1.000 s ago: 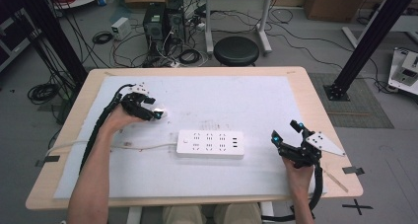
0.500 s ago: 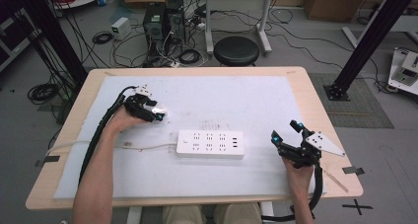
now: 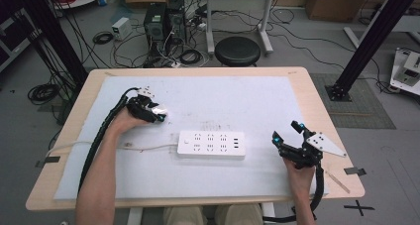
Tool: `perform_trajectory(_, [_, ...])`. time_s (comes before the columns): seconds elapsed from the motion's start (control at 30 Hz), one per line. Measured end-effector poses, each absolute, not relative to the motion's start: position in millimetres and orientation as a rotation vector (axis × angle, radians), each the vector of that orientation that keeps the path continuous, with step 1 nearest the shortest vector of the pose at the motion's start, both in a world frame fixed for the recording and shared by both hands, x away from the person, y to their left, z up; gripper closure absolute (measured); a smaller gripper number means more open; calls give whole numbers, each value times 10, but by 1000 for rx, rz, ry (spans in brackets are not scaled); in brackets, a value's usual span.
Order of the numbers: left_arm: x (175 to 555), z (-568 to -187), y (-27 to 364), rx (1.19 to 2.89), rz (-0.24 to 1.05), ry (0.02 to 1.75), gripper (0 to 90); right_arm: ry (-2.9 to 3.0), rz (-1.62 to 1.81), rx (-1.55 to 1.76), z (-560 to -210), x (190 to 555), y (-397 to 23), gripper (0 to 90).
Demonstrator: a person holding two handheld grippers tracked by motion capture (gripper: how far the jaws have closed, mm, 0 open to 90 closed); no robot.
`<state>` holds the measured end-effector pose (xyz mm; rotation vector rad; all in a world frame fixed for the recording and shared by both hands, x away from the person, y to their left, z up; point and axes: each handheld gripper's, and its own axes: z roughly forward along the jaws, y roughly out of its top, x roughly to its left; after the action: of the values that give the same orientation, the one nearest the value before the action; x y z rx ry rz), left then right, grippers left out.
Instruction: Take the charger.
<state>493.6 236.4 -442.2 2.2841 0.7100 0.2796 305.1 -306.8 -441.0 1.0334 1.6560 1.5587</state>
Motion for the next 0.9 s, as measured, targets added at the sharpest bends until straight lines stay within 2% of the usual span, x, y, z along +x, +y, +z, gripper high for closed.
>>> perform_trajectory(0.17, [4937, -4420, 2366, 2283, 281, 713, 363, 1656, 1559, 1023, -4411, 3056, -3068, 166])
perform_trajectory(0.2, [4935, -4414, 2367, 2285, 280, 701, 399, 1655, 1557, 1023, -4411, 3056, -3068, 166])
perform_trajectory(0.33, [4933, -4413, 2364, 2286, 282, 695, 423, 1657, 1556, 1021, -4410, 3057, -3068, 166])
perform_trajectory(0.9, [4863, -4323, 2303, 2274, 311, 715, 427, 1657, 1561, 1024, -4410, 3059, -3068, 166])
